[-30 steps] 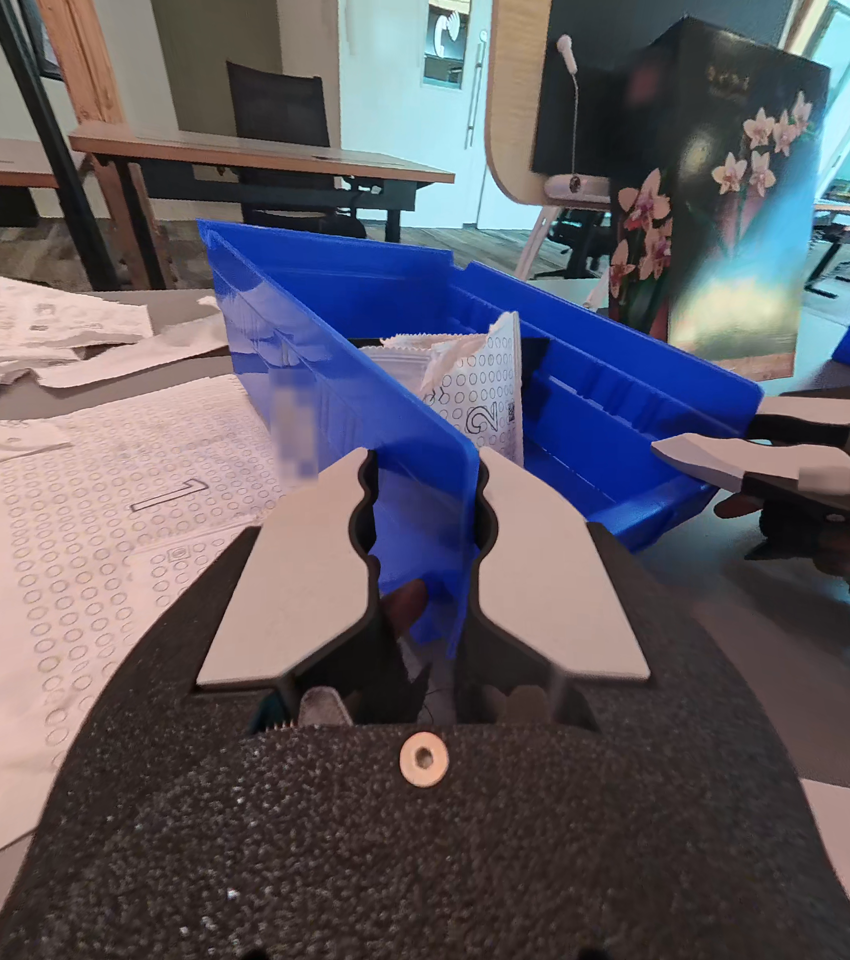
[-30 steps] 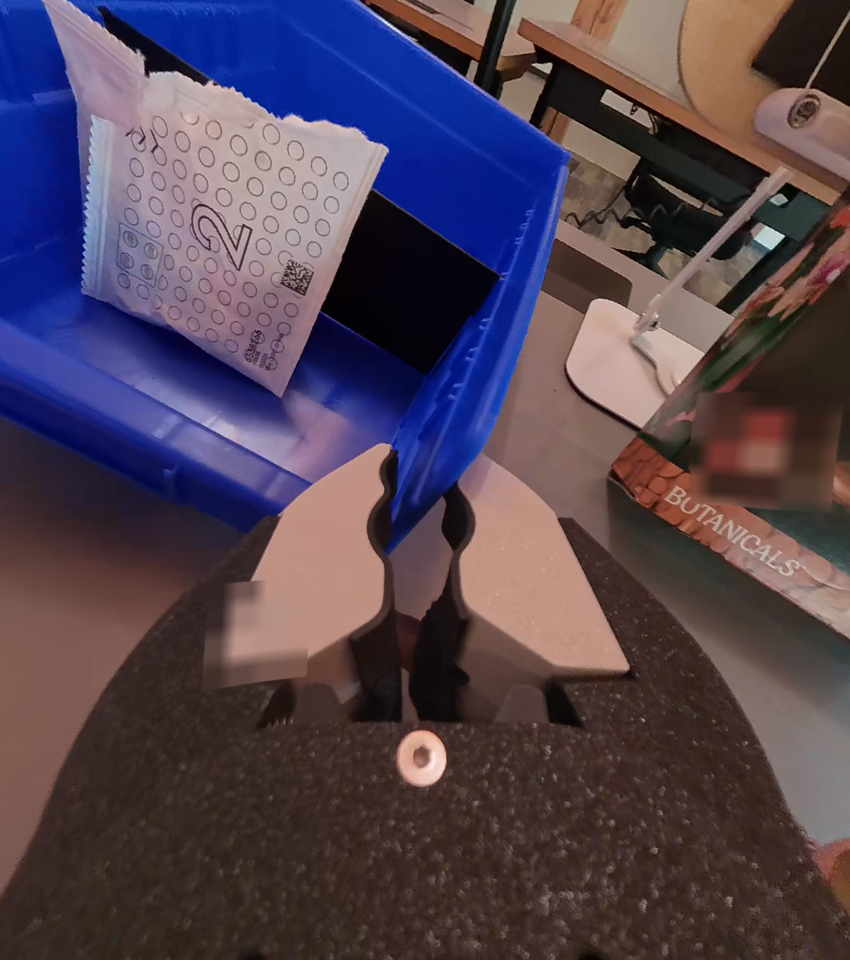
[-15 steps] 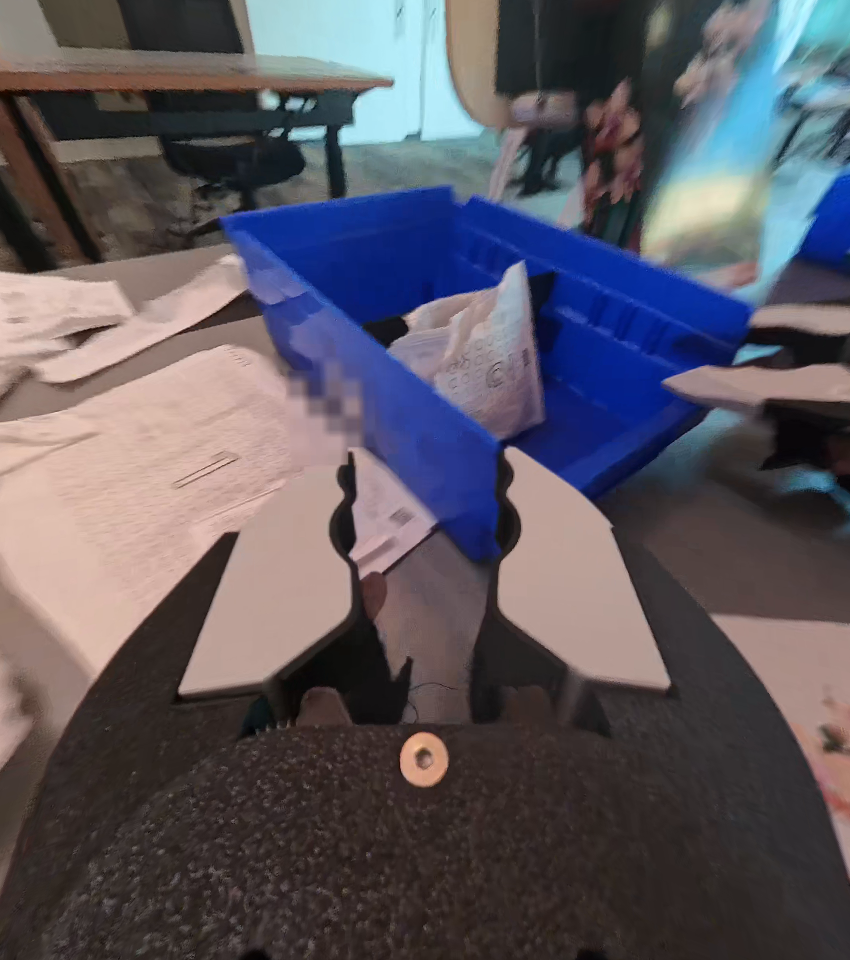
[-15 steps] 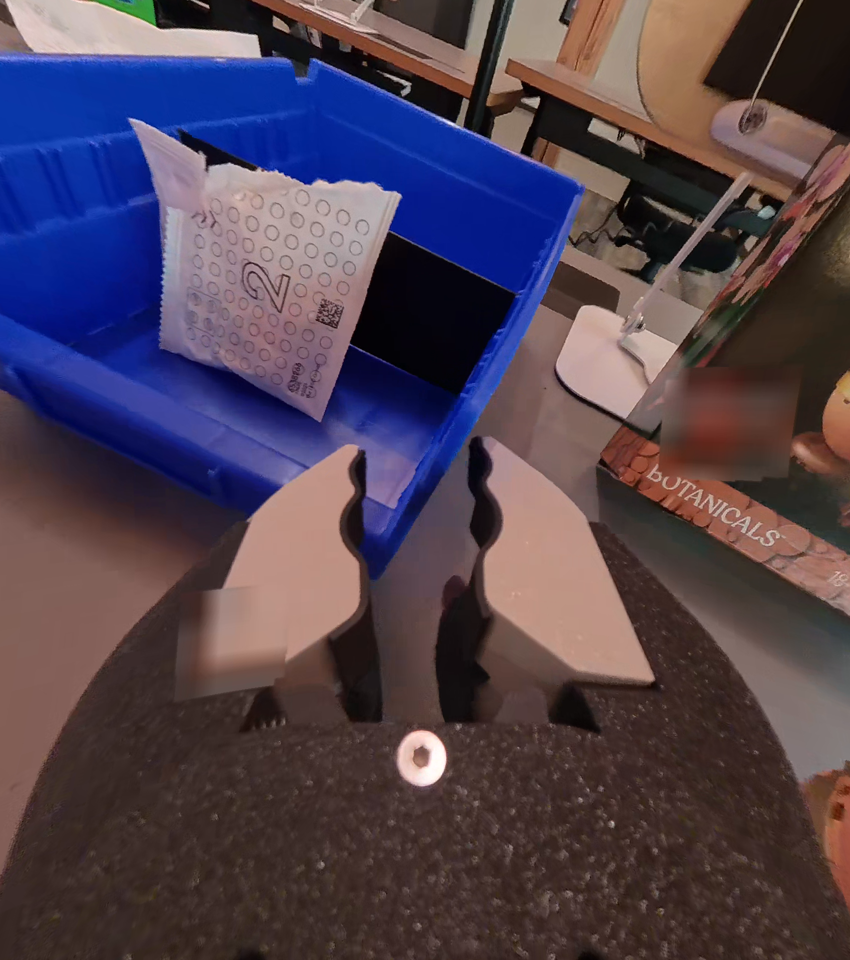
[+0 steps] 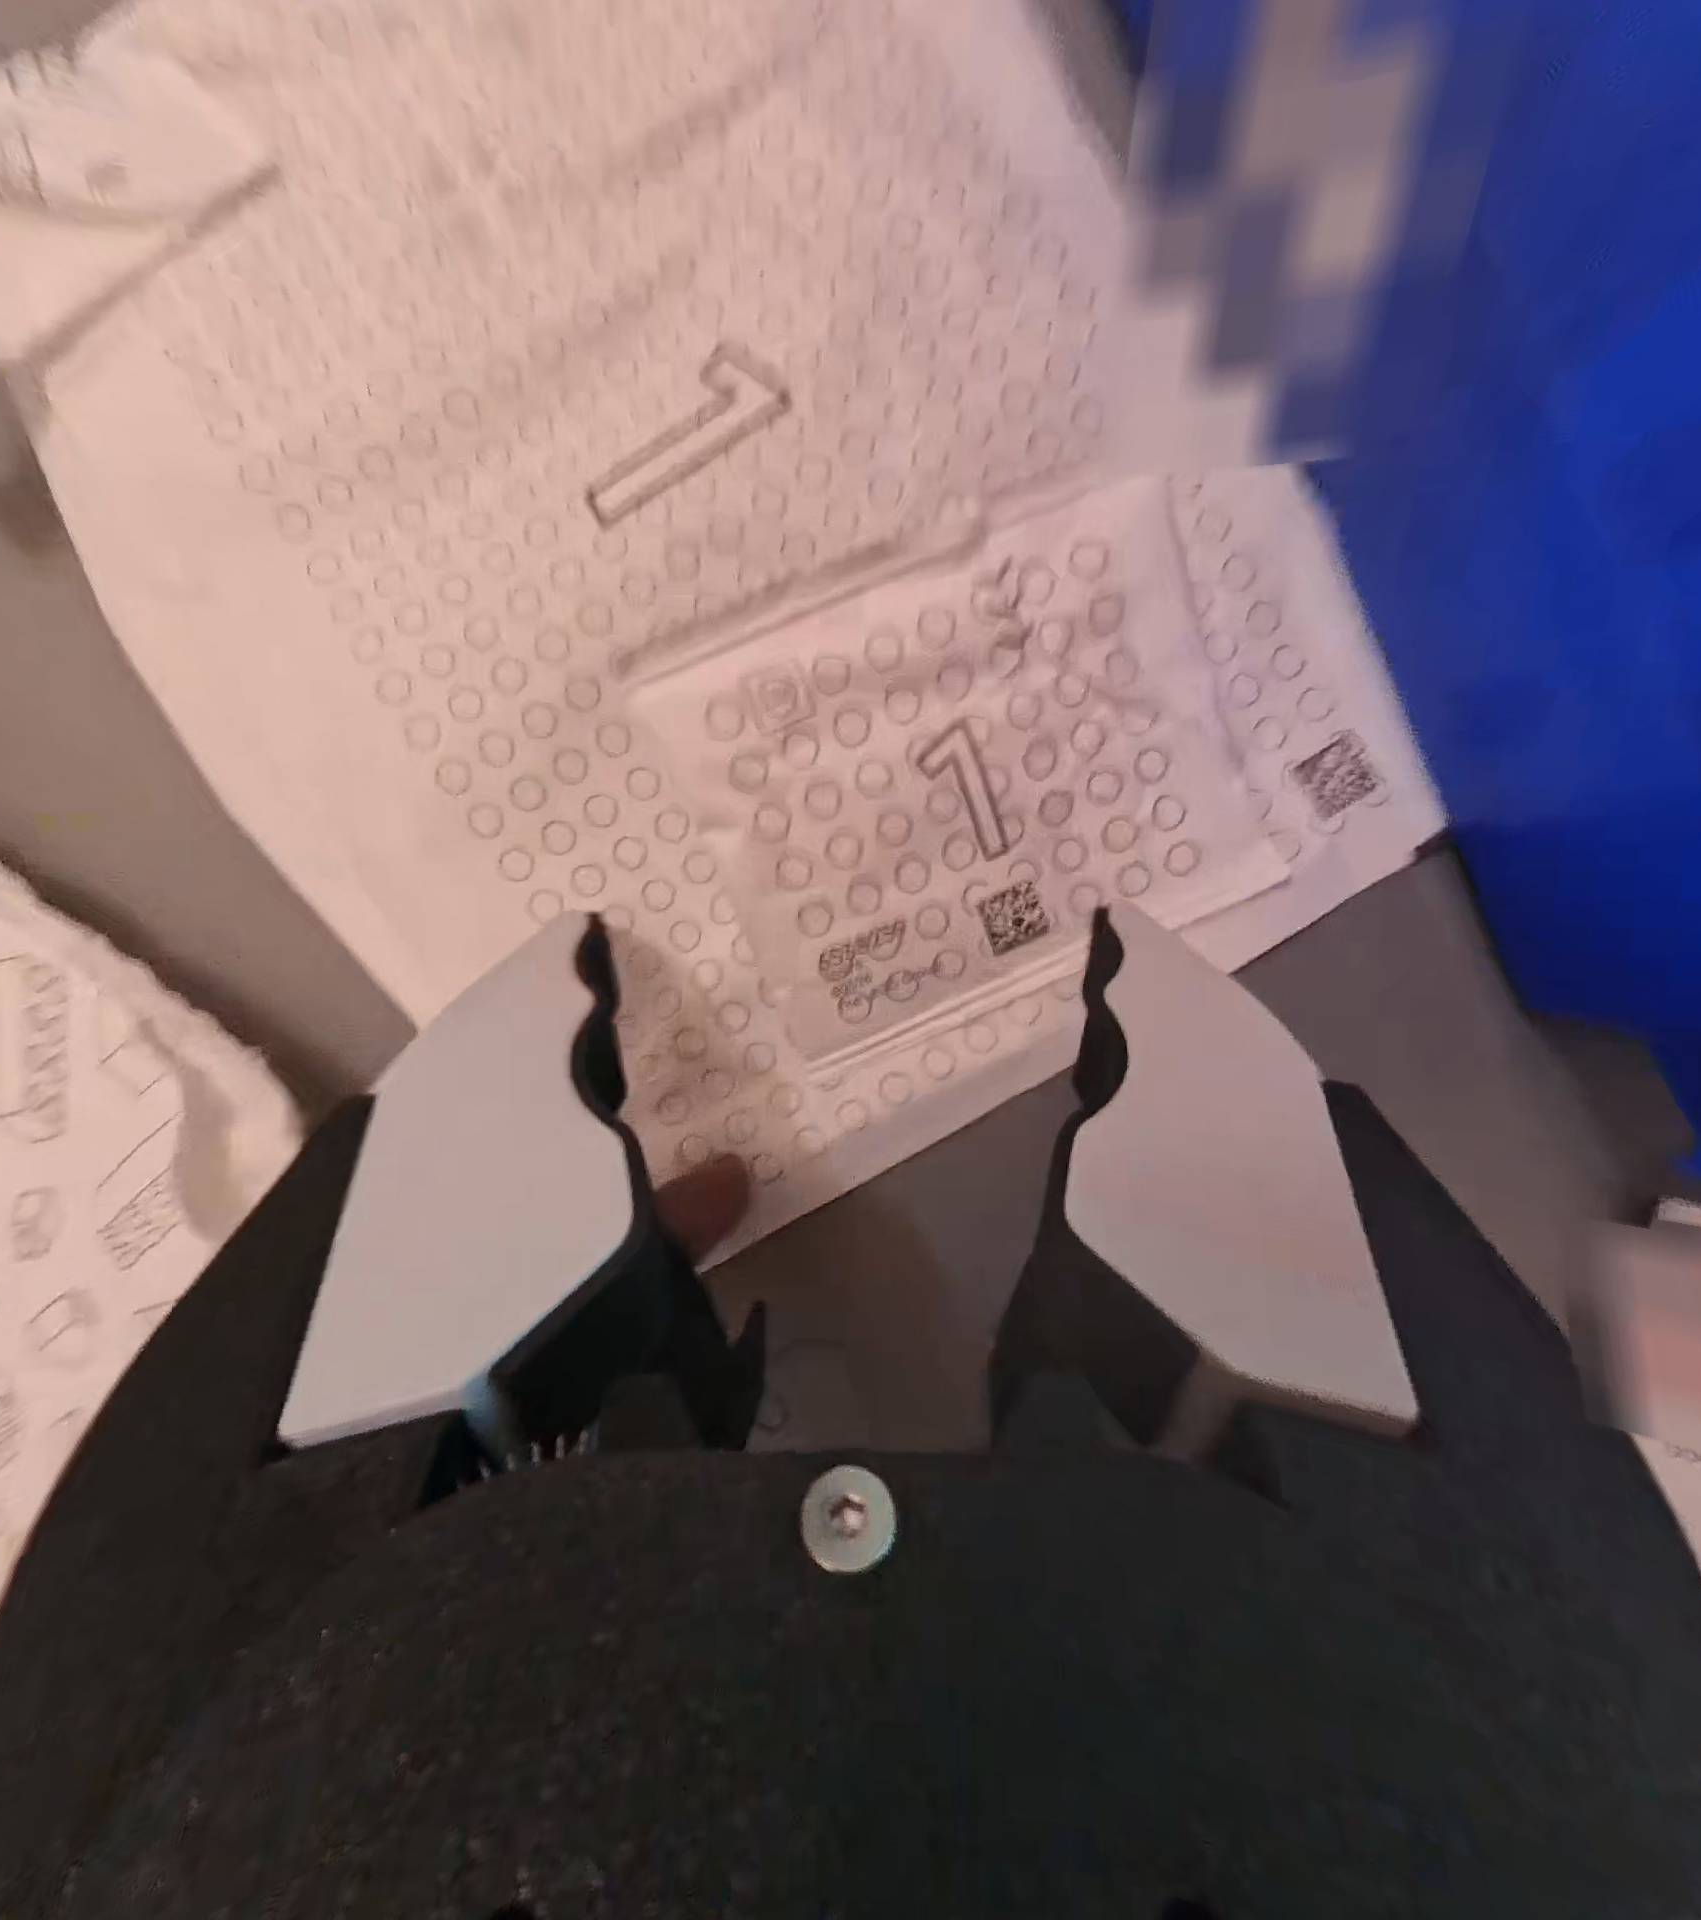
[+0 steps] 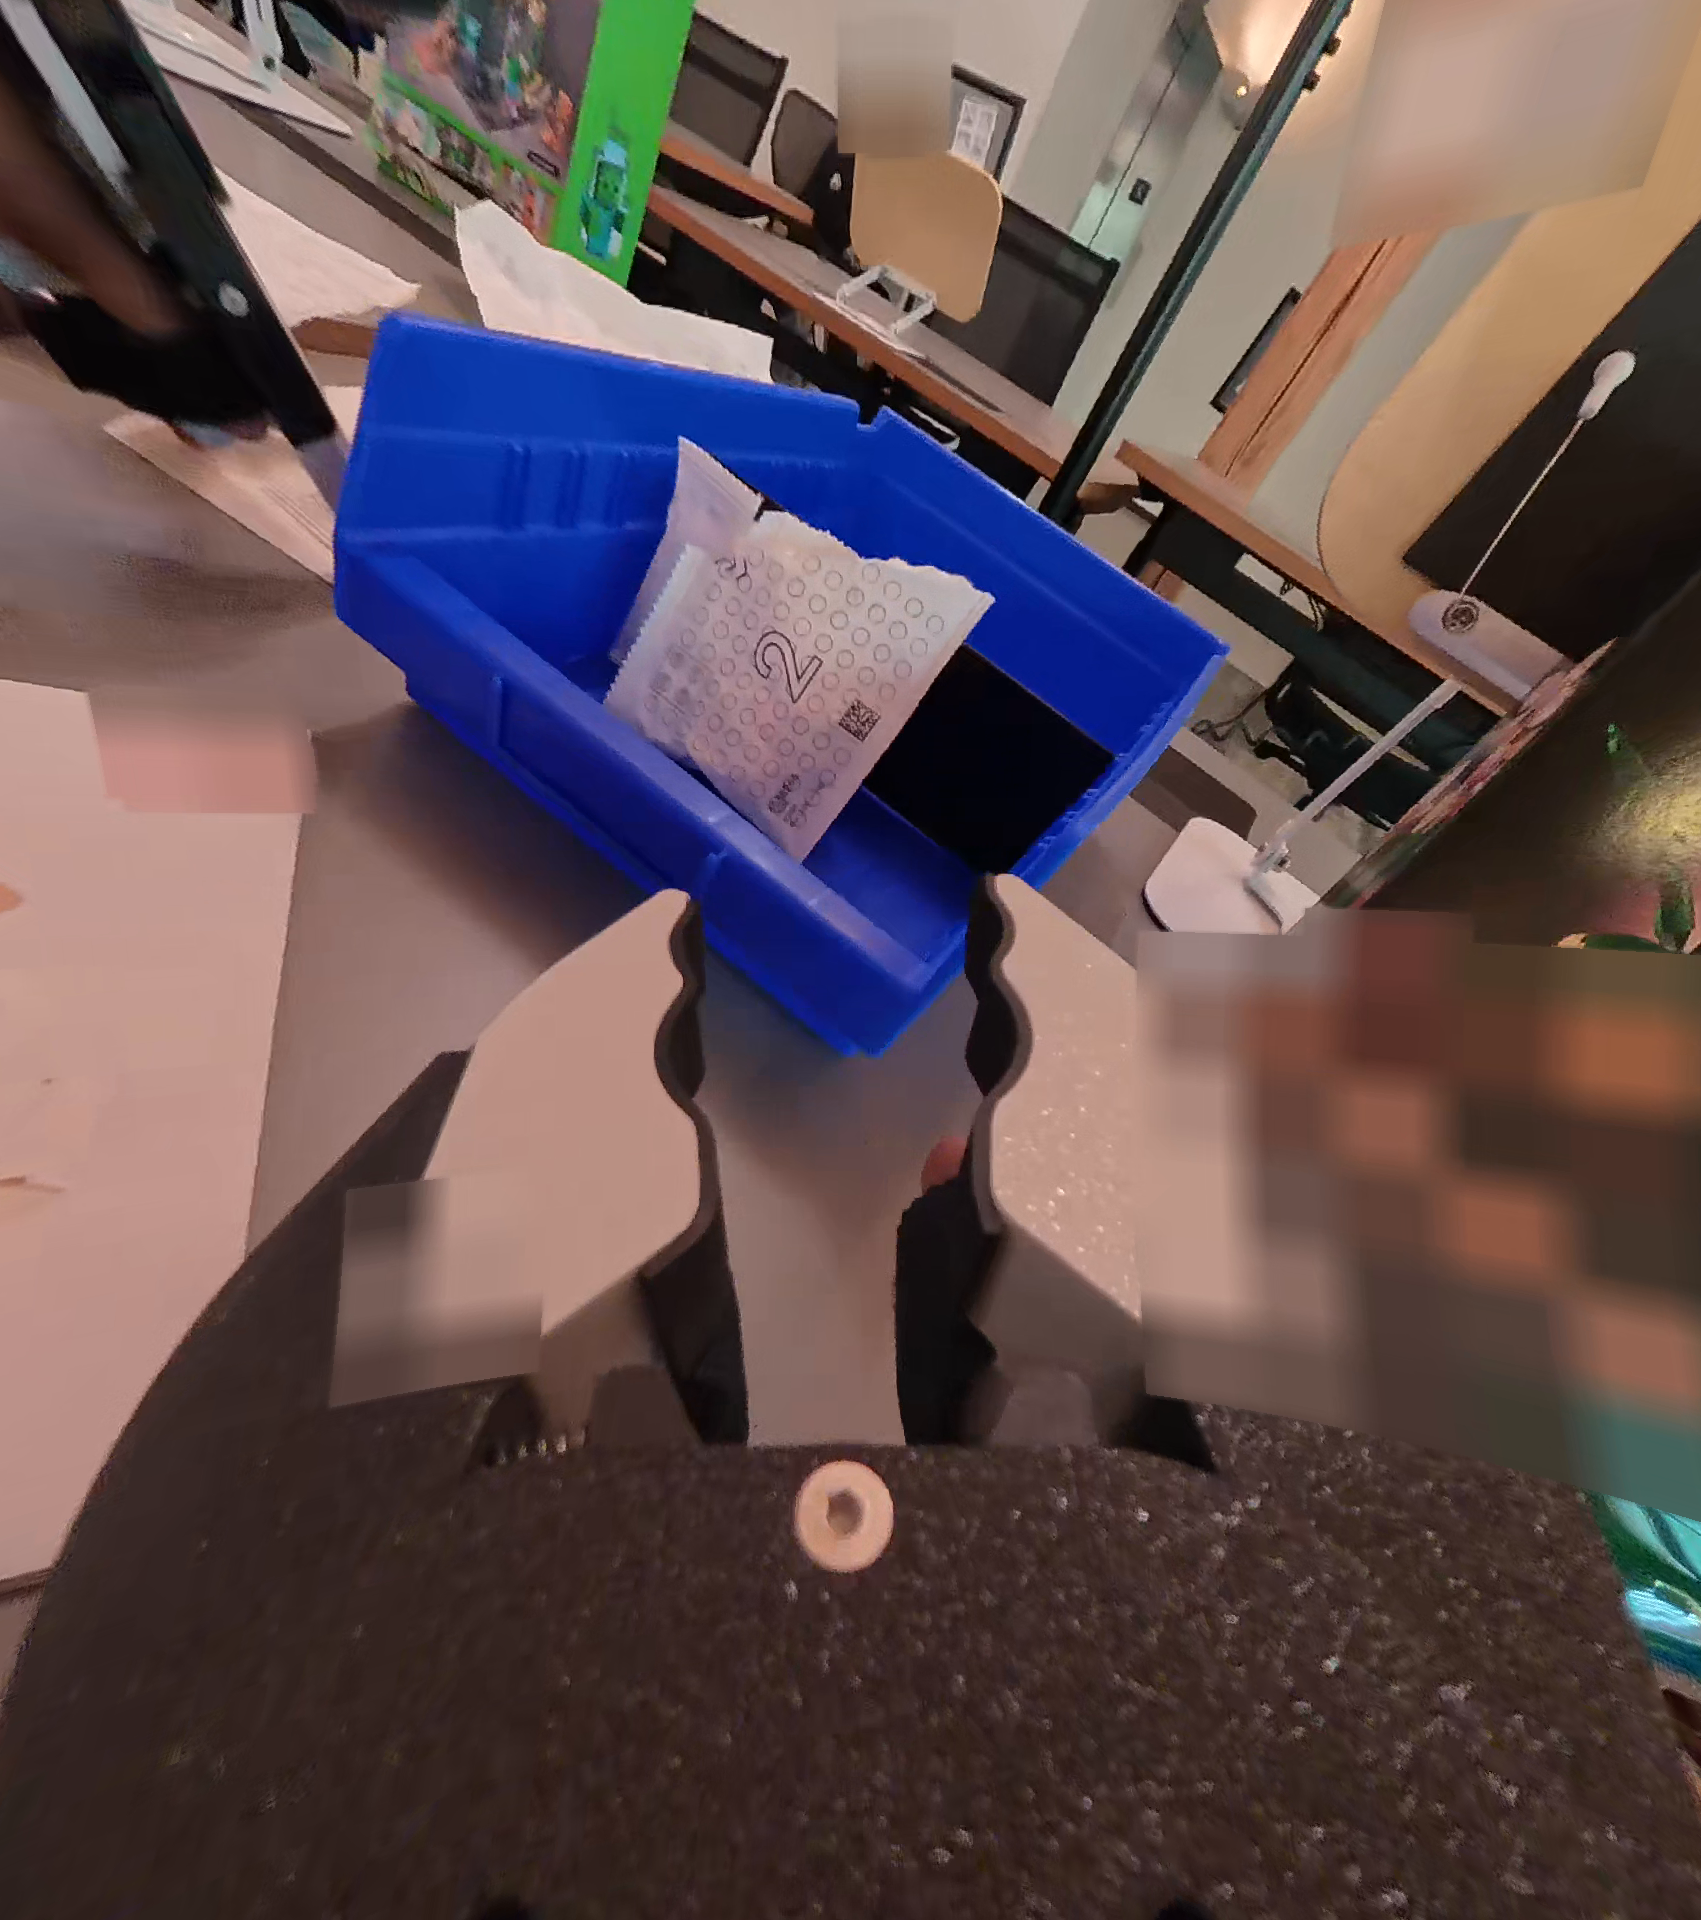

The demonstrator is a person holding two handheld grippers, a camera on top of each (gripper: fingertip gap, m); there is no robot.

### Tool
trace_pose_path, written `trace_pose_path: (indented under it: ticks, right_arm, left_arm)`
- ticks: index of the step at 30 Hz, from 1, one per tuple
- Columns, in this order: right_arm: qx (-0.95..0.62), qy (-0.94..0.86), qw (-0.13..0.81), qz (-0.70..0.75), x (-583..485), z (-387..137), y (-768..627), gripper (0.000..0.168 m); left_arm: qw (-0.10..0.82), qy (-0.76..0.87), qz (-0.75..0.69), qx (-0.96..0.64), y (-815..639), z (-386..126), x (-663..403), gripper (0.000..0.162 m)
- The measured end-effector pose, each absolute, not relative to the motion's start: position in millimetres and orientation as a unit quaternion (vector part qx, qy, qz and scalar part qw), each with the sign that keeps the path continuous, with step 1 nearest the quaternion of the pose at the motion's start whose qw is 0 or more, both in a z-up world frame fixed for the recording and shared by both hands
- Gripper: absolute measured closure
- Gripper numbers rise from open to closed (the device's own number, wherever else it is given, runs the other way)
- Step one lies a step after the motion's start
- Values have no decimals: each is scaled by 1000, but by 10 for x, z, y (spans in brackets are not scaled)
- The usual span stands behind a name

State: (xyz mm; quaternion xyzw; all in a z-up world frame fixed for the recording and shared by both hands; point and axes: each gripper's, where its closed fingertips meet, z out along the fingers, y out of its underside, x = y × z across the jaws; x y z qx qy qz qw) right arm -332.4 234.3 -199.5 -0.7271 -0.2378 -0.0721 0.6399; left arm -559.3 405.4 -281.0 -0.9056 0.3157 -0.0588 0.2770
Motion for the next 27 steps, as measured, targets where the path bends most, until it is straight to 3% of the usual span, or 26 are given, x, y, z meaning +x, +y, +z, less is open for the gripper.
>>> trace_pose_path:
  ticks: [6, 7, 10, 15, 19, 22, 25, 27]
  right_arm:
    - [-705, -258, 657, -70, -3315, -1912, 2276, 122]
    - [-697, -271, 662, -57, -3372, -1897, 2244, 124]
    - [-666, -327, 670, 2, -3627, -1868, 2081, 137]
    - [-635, -410, 620, 211, -4108, -1794, 1664, 134]
    - [-626, -379, 577, 363, -4120, -1472, 1489, 121]
    - [-614, -367, 566, 409, -3951, -1271, 1384, 116]
    - [-599, -369, 545, 455, -3734, -1180, 1165, 128]
    - [-592, -388, 528, 469, -3601, -1219, 978, 154]
  left_arm:
    - [338, 333, -56, -879, 4019, -2718, -5523, 154]
    - [358, 327, -51, -873, 4007, -2655, -5570, 157]
    - [421, 293, -71, -855, 3857, -2409, -5694, 159]
    - [533, 281, -174, -779, 3104, -1729, -5562, 159]
    - [539, 345, -311, -703, 2056, -1335, -4928, 158]
    - [511, 407, -338, -678, 1433, -1412, -4441, 157]
    - [487, 450, -354, -659, 1013, -1584, -4010, 157]
    - [479, 459, -371, -649, 830, -1665, -3747, 156]
